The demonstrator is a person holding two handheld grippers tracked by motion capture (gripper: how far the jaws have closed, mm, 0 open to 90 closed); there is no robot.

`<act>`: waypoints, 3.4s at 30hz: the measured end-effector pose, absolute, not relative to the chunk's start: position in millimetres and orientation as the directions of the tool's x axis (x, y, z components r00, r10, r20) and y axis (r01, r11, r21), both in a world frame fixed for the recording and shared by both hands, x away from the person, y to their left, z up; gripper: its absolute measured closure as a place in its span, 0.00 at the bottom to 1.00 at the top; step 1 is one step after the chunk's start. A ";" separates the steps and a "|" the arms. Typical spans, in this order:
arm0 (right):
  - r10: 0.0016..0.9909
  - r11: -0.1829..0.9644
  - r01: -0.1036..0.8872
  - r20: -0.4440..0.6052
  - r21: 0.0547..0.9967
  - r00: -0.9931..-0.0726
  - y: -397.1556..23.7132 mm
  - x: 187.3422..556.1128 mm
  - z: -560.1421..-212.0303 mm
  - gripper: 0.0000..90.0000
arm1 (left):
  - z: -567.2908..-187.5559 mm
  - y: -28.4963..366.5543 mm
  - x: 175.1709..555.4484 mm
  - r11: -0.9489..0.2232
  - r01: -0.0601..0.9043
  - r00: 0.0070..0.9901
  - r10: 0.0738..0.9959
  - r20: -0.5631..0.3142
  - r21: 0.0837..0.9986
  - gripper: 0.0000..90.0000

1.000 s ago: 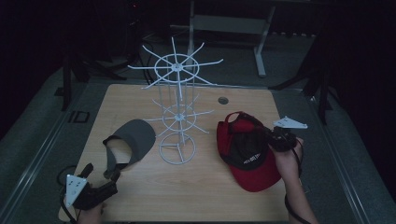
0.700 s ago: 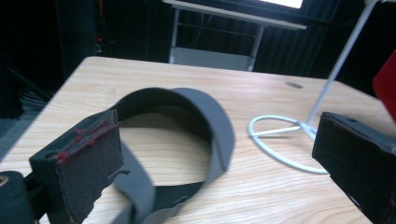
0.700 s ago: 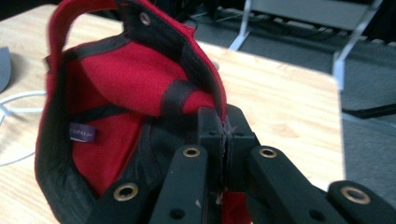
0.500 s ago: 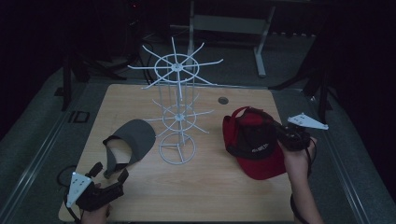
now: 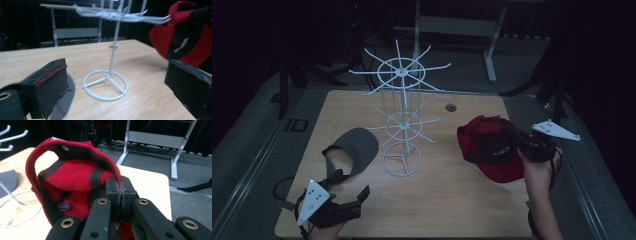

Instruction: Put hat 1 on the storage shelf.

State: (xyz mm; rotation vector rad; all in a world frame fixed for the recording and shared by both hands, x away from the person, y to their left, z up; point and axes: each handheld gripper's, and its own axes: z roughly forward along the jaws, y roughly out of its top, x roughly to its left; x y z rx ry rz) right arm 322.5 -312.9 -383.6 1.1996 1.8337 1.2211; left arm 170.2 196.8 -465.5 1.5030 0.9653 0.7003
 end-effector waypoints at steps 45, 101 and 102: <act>0.825 0.111 0.166 0.003 0.980 -0.565 -295.1 255.8 -323.7 0.98 | -398.7 24.3 252.8 -0.132 0.110 0.746 0.666 0.006 0.985 0.07; 0.787 0.053 0.236 0.105 0.970 -0.607 -306.3 210.7 -386.2 0.94 | -350.7 -37.0 273.8 -0.177 0.043 0.744 0.663 0.087 0.983 0.98; 0.784 0.053 0.240 0.108 0.969 -0.611 -307.0 209.5 -386.0 0.92 | -349.1 -37.6 272.9 -0.177 0.038 0.747 0.659 0.090 0.984 0.98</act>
